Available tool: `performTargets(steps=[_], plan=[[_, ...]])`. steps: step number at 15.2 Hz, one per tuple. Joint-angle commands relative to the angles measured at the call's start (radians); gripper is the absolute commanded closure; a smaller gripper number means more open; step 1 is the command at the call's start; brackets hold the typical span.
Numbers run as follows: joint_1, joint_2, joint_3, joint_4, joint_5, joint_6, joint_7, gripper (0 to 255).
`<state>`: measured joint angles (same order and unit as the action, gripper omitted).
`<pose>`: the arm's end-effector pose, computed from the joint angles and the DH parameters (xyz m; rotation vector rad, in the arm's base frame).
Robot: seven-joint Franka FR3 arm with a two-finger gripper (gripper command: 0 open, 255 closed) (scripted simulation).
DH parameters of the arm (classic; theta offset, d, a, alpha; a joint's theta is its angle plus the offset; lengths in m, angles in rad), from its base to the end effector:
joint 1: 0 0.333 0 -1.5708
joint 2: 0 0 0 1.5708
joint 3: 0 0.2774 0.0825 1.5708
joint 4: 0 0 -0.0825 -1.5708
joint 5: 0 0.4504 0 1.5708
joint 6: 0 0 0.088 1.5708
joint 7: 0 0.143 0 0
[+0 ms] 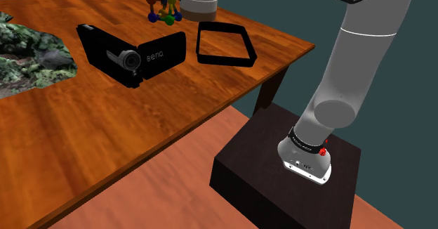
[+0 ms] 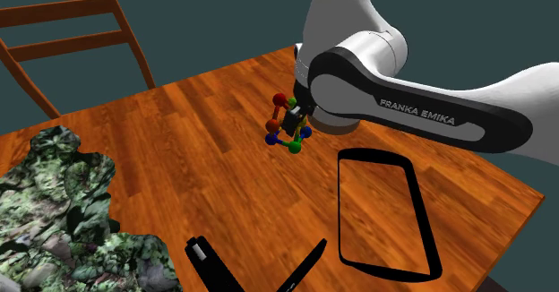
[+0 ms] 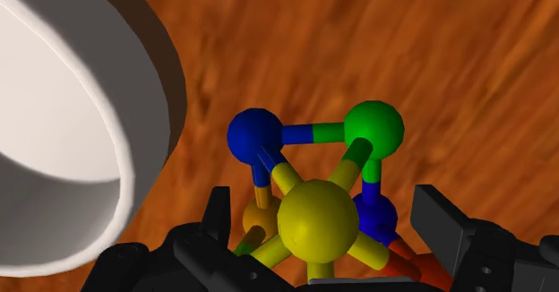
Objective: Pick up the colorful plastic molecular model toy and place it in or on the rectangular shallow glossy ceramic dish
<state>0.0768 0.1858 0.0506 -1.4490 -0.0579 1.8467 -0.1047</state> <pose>0.6986 0.0805 0.5229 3.0565 0.3687 0.3286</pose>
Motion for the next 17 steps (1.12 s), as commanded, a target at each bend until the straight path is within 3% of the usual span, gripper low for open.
performTargets(steps=[1,7,8,17], plan=[[-0.001,0.003,-0.001,-0.006,0.0,0.01,-0.001,0],[-0.001,0.003,-0.001,-0.006,0.0,0.009,-0.001,0],[-0.001,0.003,-0.001,-0.006,0.0,0.009,-0.001,255],[-0.001,0.003,-0.001,-0.006,0.0,0.01,-0.001,255]])
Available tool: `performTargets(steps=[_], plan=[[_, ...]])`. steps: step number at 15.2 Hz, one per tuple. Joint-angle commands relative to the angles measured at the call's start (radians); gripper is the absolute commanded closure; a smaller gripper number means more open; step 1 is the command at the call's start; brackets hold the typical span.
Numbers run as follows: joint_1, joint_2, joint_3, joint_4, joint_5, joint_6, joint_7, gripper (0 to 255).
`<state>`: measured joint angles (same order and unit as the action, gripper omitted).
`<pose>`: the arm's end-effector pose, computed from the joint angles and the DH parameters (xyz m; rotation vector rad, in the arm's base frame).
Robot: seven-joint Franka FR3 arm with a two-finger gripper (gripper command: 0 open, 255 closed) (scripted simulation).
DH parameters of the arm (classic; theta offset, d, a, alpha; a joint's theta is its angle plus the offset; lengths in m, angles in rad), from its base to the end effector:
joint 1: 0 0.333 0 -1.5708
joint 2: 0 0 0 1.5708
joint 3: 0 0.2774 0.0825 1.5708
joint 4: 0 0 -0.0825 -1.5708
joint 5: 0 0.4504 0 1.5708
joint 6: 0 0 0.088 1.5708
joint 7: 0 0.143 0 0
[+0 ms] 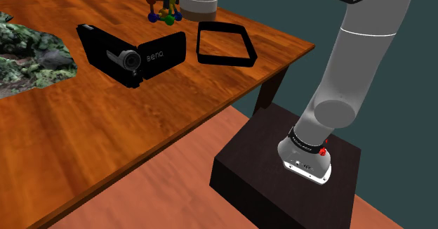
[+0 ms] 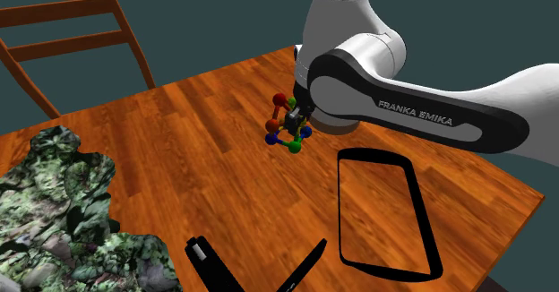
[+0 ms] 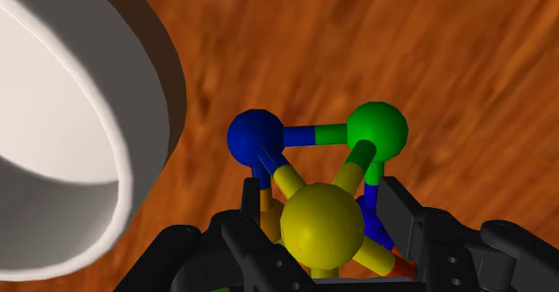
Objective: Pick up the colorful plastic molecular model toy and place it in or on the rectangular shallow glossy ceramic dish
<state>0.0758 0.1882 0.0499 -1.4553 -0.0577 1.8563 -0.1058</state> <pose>0.6999 0.0795 0.5187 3.0564 0.3685 0.3299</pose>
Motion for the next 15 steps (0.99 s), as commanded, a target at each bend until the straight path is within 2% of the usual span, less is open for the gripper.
performTargets(steps=[1,15], plan=[[0.0,0.003,0.0,0.017,0.0,-0.014,-0.001,255],[0.006,0.085,0.001,0.328,-0.003,-0.243,-0.008,255]])
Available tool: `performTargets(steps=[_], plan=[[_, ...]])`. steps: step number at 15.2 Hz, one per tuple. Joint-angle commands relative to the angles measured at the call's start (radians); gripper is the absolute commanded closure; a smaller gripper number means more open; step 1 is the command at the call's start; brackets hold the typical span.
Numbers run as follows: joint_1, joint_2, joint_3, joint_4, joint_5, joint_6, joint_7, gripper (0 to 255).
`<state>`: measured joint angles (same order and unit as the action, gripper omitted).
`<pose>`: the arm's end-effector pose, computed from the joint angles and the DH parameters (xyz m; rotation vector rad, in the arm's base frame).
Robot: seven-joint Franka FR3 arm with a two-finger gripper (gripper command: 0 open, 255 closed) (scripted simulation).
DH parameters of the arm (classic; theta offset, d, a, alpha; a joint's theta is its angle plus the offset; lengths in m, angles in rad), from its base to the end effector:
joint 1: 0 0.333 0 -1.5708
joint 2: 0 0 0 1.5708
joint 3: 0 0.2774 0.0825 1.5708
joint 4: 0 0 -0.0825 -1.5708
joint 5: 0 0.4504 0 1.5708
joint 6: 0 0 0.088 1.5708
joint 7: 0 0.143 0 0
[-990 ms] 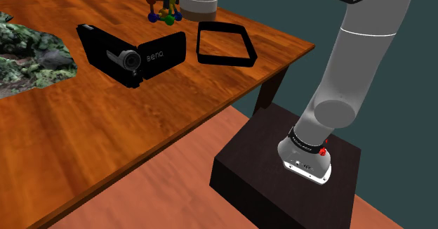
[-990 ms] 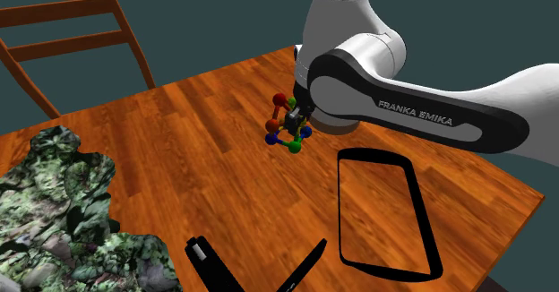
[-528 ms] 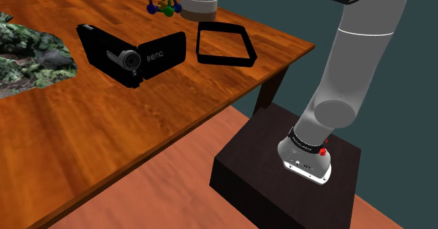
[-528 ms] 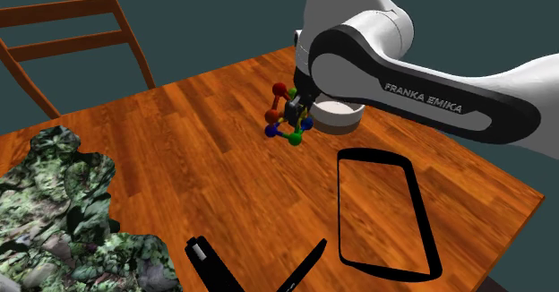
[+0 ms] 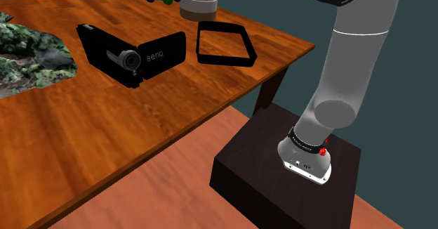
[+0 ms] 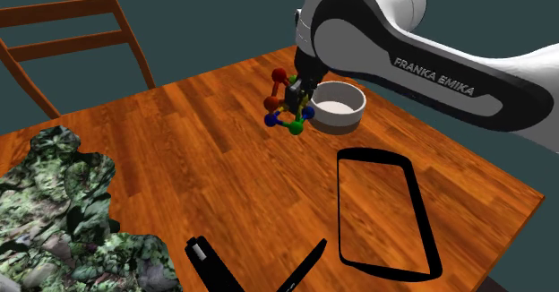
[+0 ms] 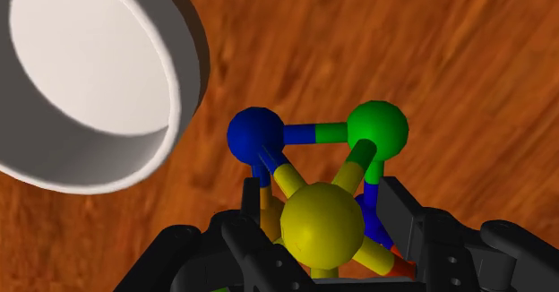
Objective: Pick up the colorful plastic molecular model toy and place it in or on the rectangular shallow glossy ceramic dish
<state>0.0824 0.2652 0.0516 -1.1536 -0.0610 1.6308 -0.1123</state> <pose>0.6965 0.0804 0.6079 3.0565 0.3689 0.3287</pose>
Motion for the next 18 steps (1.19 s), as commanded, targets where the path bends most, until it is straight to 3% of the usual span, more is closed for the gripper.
performTargets(steps=[1,9,12,18], plan=[[0.0,0.019,0.0,0.056,-0.001,-0.037,-0.003,255],[0.01,0.134,-0.001,0.342,-0.008,-0.207,-0.009,255],[0.0,-0.075,0.002,0.037,0.003,-0.112,-0.003,255],[-0.004,-0.362,0.001,-0.309,0.019,-0.051,-0.001,255]])
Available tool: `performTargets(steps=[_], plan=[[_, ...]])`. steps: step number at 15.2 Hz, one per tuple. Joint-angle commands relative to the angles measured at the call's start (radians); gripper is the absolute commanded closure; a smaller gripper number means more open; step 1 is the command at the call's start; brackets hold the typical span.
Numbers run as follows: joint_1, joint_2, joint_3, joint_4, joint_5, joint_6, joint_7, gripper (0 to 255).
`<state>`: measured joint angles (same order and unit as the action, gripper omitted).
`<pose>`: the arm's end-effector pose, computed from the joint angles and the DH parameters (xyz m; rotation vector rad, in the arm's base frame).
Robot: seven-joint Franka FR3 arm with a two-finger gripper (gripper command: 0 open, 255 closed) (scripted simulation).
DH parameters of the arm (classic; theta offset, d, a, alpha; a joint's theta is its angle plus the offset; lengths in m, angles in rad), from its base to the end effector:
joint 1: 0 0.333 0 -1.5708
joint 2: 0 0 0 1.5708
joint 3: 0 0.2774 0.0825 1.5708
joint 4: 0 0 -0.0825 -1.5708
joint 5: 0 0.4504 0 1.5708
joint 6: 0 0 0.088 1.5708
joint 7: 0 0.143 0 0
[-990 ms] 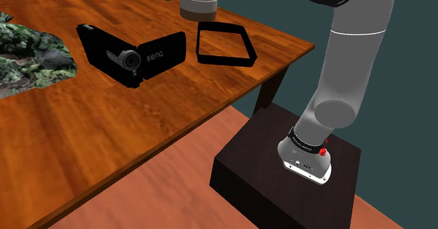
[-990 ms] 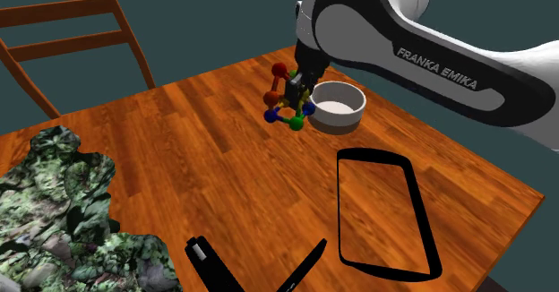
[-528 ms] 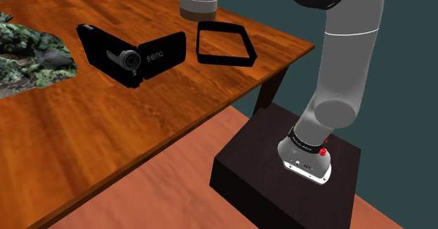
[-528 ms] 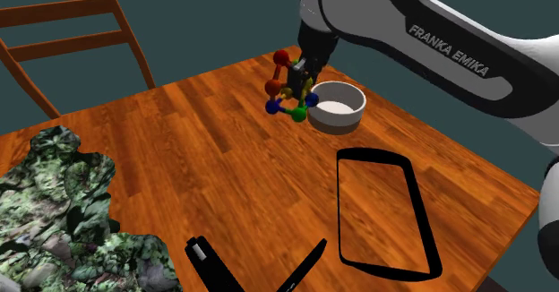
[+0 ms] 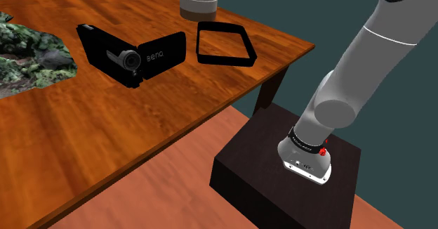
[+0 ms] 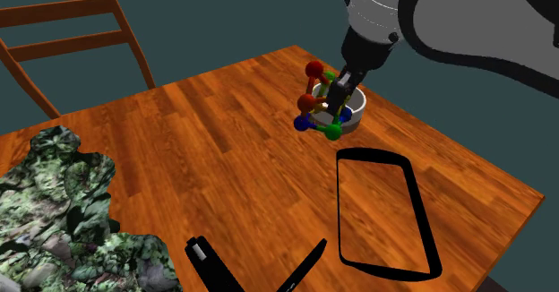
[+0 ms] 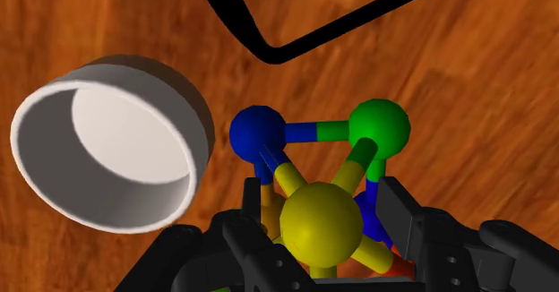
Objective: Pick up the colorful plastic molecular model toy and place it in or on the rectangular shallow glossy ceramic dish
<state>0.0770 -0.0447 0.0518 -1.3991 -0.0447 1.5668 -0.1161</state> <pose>0.6040 0.0725 0.6700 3.0566 0.3688 0.3286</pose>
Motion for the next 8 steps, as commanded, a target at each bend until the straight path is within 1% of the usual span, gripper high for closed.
performTargets(steps=[1,4,8], plan=[[0.001,-0.094,0.001,-0.108,0.004,0.015,0.003,255],[0.002,-0.213,0.0,-0.225,0.01,0.012,0.003,255],[0.006,-0.364,-0.001,-0.352,0.017,-0.011,0.004,255]])
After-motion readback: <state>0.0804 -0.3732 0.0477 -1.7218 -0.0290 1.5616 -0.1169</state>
